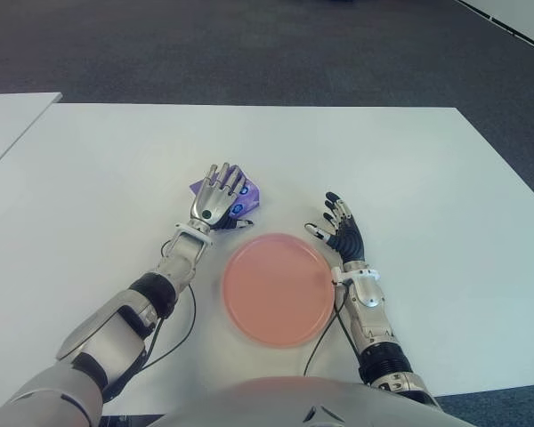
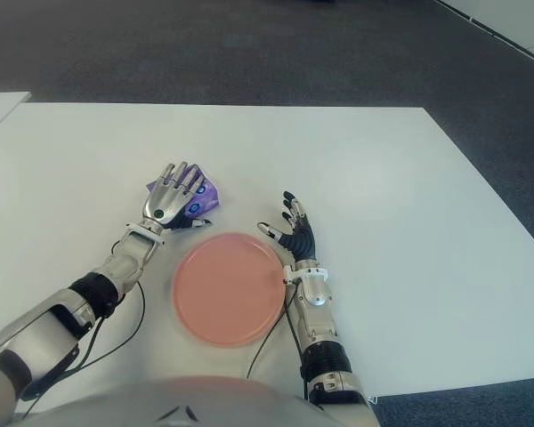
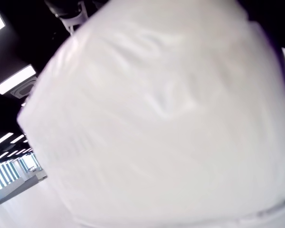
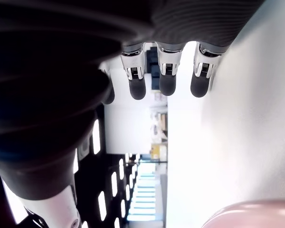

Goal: Put the tissue paper into the plate.

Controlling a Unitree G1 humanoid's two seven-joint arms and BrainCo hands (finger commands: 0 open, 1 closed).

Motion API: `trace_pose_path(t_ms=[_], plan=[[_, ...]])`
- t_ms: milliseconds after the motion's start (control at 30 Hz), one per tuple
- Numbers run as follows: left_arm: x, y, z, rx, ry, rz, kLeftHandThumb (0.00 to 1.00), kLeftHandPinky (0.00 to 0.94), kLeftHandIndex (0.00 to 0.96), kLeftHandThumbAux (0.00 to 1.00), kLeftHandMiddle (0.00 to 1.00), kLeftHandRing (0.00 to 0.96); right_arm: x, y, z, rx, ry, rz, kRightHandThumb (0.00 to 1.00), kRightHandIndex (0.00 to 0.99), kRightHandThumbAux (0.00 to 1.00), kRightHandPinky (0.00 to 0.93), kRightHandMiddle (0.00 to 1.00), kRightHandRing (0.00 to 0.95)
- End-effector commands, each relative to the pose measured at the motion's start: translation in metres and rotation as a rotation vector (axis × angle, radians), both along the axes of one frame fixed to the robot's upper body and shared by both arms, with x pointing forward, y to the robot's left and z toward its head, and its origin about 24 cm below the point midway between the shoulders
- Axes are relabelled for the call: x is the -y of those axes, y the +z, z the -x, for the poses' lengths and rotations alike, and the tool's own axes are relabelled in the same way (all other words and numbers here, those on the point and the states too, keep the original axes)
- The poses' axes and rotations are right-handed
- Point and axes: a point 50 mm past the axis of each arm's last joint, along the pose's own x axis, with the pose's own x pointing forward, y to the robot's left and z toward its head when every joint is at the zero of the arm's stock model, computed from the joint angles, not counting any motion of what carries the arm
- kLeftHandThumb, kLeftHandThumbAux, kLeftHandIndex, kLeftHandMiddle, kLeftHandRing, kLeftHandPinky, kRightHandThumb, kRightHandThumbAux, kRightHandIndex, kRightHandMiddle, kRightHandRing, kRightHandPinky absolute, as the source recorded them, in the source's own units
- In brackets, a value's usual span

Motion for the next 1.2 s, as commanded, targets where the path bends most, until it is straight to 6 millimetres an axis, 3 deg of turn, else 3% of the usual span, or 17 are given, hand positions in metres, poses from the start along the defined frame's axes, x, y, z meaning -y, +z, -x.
trace_pose_path(t_ms=[33,567,1200], plan=[[-0.011,-0.028,0.016,-0.103,0.066,-0.052,0.285,0.000,0.000,0.140,0.000,0.000,0.005,-0.040,0.031,-0.213,-0.028,-0.015,0.058,0.107,0.829,0.000,0.091,0.036],[-0.007,-0.038,0.019,-0.141,0.147,-0.026,0.324,0.000,0.000,0.124,0.000,0.000,0.007,-0.040,0.030,-0.221,-0.031,-0.015,0.053,0.093,0.824,0.000,0.081,0.031],[-0.008,-0.041,0.018,-0.171,0.128,0.046,0.331,0.000,0.000,0.116,0.000,0.000,0.009,-0.039,0.032,-0.199,-0.028,-0.006,0.048,0.095,0.807,0.000,0.084,0.025]])
